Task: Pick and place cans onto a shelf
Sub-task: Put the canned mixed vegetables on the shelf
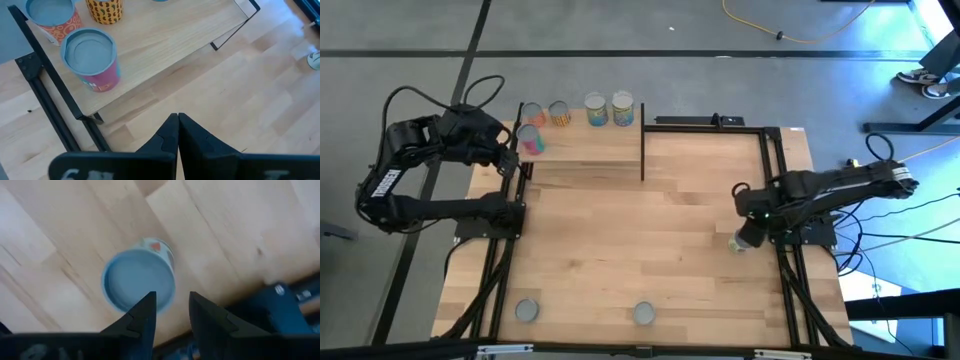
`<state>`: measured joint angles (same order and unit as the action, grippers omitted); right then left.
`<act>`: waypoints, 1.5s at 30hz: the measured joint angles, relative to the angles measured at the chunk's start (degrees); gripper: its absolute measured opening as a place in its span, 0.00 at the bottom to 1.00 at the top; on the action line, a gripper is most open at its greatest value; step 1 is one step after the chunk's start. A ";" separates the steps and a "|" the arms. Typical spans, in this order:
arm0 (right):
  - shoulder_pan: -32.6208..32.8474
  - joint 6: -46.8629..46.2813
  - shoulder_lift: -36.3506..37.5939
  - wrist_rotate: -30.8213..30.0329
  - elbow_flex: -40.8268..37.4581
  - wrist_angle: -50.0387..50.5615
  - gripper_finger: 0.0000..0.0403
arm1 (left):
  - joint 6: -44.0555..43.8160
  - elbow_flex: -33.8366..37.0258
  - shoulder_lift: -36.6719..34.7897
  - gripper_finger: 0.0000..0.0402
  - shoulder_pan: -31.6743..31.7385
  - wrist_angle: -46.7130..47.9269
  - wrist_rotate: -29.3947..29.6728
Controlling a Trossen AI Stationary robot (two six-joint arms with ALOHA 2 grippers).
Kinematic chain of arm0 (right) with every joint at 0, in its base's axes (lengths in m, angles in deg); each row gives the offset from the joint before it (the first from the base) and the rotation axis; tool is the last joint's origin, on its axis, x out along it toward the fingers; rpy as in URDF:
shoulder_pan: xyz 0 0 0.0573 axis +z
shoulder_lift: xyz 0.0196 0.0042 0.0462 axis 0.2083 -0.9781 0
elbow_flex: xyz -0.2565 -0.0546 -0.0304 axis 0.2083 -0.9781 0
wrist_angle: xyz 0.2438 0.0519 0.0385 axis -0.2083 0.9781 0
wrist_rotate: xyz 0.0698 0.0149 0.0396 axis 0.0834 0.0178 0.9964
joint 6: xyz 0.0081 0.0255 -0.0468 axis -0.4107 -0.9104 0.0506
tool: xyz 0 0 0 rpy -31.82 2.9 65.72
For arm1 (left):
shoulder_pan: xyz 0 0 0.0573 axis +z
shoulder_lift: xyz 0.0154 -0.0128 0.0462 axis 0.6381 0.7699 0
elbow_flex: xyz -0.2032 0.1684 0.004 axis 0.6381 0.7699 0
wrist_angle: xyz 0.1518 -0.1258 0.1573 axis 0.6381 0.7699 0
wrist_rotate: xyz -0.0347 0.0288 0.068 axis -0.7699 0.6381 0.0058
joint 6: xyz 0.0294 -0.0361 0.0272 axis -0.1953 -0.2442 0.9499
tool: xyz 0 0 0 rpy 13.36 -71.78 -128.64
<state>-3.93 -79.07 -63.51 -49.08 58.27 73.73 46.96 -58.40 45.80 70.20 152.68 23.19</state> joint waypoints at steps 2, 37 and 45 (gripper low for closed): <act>0.00 1.41 -0.61 -0.05 -0.83 -1.94 0.29 | -0.92 0.00 0.00 0.00 0.00 0.00 0.00; -1.33 13.95 -13.67 -6.95 1.60 -6.77 0.01 | 11.40 0.00 0.02 0.00 0.02 0.06 -7.56; -1.35 12.41 -14.09 -10.02 11.14 -4.03 0.01 | 29.25 0.00 -0.64 0.00 0.02 0.23 -22.43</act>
<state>-5.27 -66.65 -77.60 -59.10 69.41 69.70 76.21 -58.40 45.17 70.22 152.91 0.76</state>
